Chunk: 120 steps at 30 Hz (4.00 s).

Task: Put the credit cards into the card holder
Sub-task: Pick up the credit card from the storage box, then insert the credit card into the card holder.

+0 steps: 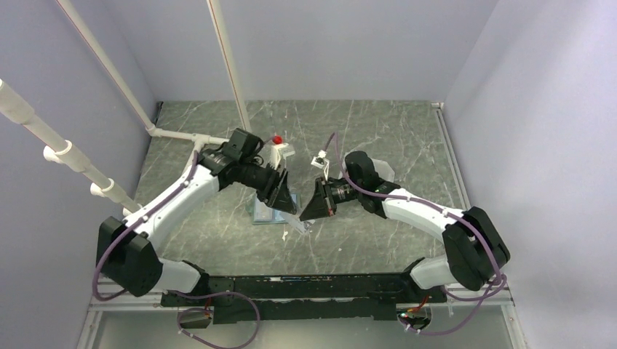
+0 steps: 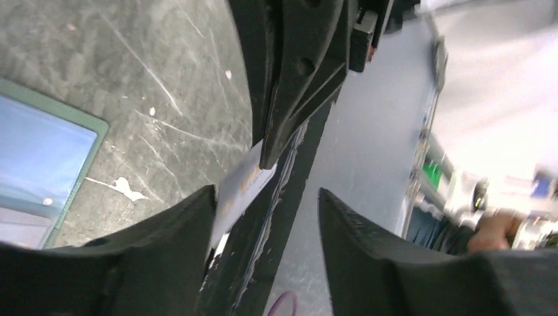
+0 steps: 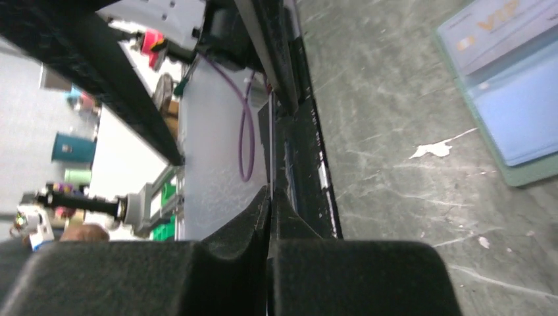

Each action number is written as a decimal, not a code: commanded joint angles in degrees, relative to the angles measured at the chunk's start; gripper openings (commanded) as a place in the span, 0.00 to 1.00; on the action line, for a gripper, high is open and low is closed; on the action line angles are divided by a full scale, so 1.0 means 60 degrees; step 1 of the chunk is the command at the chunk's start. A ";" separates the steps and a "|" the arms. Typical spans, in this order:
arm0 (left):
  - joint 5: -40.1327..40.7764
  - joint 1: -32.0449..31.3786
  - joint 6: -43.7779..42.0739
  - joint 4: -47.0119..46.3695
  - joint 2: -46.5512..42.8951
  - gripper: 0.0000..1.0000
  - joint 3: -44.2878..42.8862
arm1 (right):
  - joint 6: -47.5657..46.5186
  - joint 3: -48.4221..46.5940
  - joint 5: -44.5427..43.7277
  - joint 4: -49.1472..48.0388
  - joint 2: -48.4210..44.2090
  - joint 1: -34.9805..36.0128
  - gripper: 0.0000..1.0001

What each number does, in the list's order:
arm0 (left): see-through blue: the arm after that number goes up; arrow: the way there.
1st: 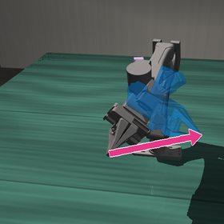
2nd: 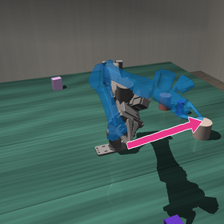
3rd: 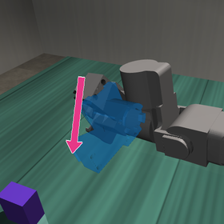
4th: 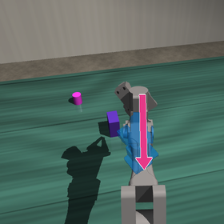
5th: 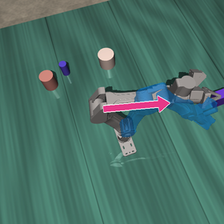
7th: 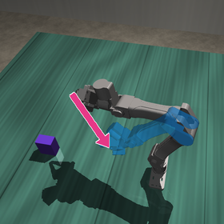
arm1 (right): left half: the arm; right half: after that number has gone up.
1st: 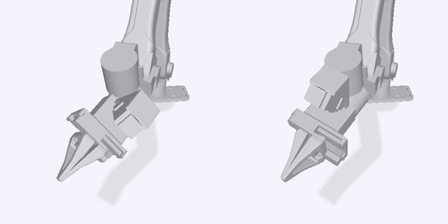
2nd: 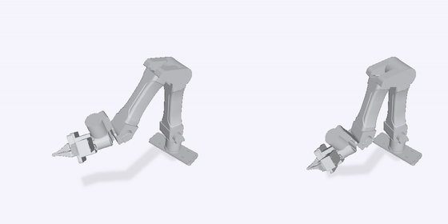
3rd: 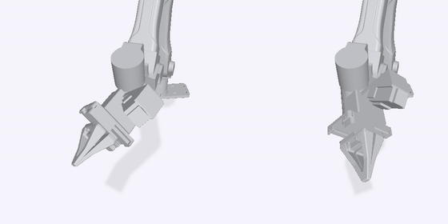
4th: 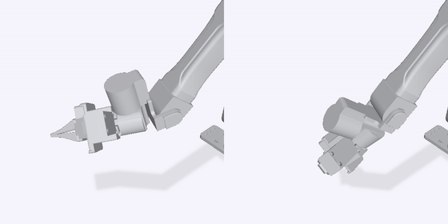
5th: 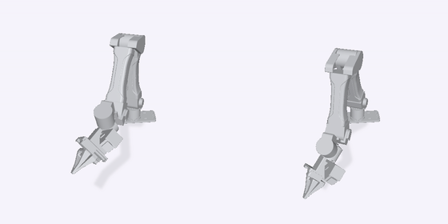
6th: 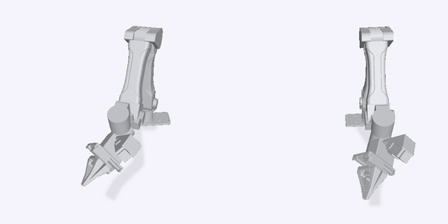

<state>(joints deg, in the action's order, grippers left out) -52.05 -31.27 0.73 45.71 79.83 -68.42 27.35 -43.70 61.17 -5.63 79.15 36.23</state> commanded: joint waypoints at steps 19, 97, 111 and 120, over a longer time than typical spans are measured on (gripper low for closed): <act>0.1361 0.1432 0.9814 -1.1864 -0.2639 0.58 0.5229 | 0.6901 0.1474 -0.3358 -0.8953 0.0810 -0.0460 0.00; -0.0905 0.3863 0.1364 -0.1431 0.6106 0.00 0.0087 | 0.0951 -0.2823 -0.2958 -0.0469 0.6050 -0.0350 0.00; -0.0412 0.3763 0.2300 -0.2465 0.5889 0.00 0.0662 | 0.0978 -0.2779 -0.2961 -0.0542 0.6085 -0.0354 0.00; -0.0284 0.3589 0.3010 -0.3309 0.5633 0.00 0.1250 | 0.1088 -0.2656 -0.3056 -0.0552 0.5901 -0.0354 0.00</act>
<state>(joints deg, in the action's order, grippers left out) -56.73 -8.84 16.53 29.82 115.94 -63.13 34.06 -59.11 44.03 -7.40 114.78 34.33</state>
